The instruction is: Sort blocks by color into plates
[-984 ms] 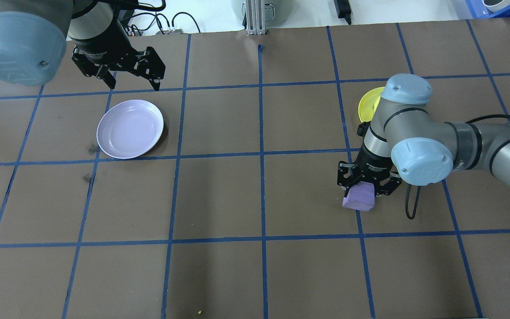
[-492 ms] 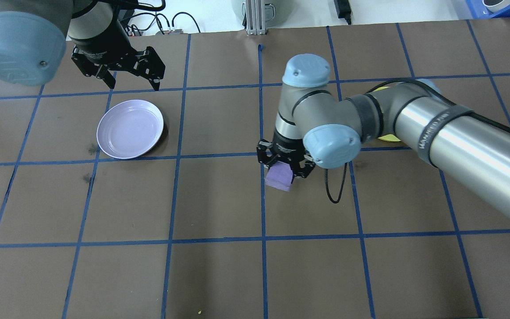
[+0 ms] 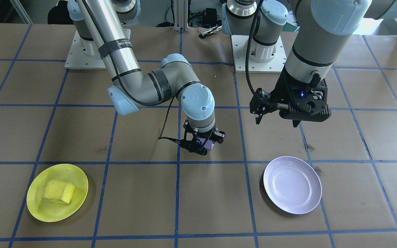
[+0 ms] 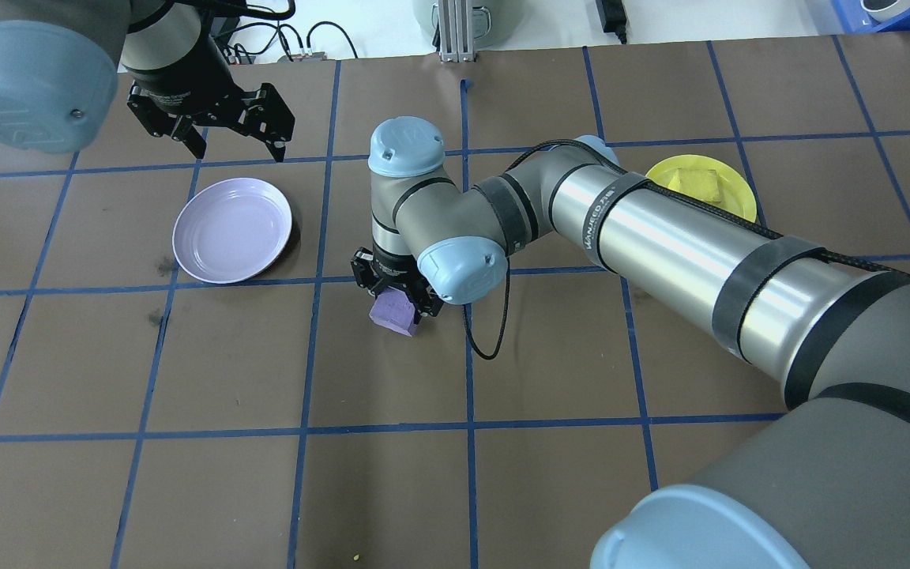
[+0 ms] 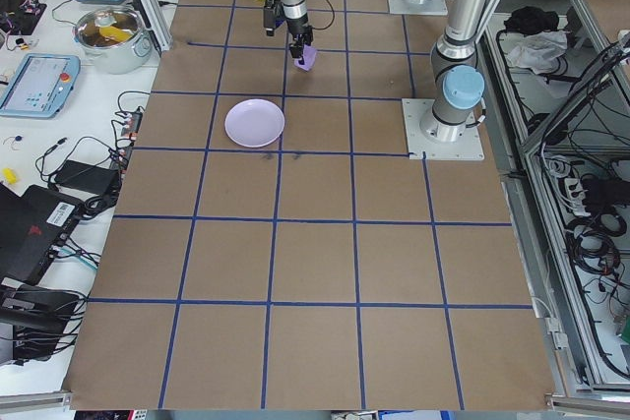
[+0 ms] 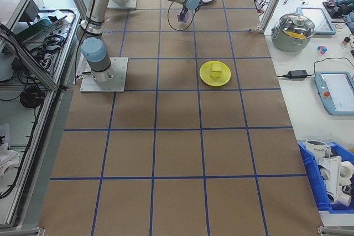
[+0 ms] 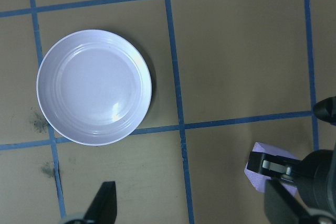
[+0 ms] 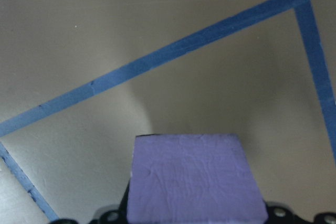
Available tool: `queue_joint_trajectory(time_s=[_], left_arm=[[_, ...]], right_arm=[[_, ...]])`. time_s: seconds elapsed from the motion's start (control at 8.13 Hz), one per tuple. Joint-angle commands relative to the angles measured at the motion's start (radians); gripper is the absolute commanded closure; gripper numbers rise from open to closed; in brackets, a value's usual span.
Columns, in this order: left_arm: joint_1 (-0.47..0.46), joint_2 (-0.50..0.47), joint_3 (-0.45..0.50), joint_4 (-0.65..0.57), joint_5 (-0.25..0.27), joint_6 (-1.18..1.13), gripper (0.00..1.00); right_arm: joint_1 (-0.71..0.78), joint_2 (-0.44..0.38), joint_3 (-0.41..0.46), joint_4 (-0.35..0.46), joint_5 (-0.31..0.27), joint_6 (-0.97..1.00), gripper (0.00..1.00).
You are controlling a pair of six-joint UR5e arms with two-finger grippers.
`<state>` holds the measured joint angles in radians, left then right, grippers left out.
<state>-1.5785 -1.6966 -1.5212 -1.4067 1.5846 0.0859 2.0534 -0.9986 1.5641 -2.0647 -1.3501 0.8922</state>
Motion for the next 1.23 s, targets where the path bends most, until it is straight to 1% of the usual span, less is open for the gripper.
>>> queue_joint_trajectory(time_s=[0.0,0.12,0.25,0.37,0.61,0.74,0.86,0.98,1.11], left_arm=[[0.0,0.003,-0.001,0.0,-0.005,0.0,0.0],[0.002,0.0,-0.001,0.0,-0.018,0.002,0.0],[0.0,-0.001,-0.001,0.0,-0.017,0.0,0.0],[0.0,-0.006,-0.001,-0.002,-0.009,0.0,0.0],[-0.012,-0.012,-0.002,-0.011,-0.011,0.024,0.0],[-0.021,-0.015,-0.013,-0.014,-0.02,0.058,0.0],[-0.037,-0.015,-0.046,-0.014,-0.058,0.06,0.0],[-0.067,-0.017,-0.078,-0.012,-0.072,0.064,0.0],[-0.092,-0.018,-0.118,-0.011,-0.072,0.086,0.0]], right_arm=[[0.014,0.012,-0.016,-0.009,-0.007,0.001,0.0],[-0.001,-0.001,-0.019,0.001,-0.05,-0.031,0.0],[-0.013,-0.029,-0.016,0.021,-0.099,-0.106,0.0],[-0.059,-0.066,-0.018,0.087,-0.104,-0.149,0.0],[-0.19,-0.179,-0.016,0.275,-0.11,-0.382,0.0],[-0.267,-0.236,-0.016,0.37,-0.112,-0.488,0.0],[-0.344,-0.299,-0.016,0.465,-0.118,-0.578,0.0],[-0.399,-0.354,-0.016,0.524,-0.163,-0.663,0.0],[-0.435,-0.409,-0.018,0.558,-0.216,-0.706,0.0]])
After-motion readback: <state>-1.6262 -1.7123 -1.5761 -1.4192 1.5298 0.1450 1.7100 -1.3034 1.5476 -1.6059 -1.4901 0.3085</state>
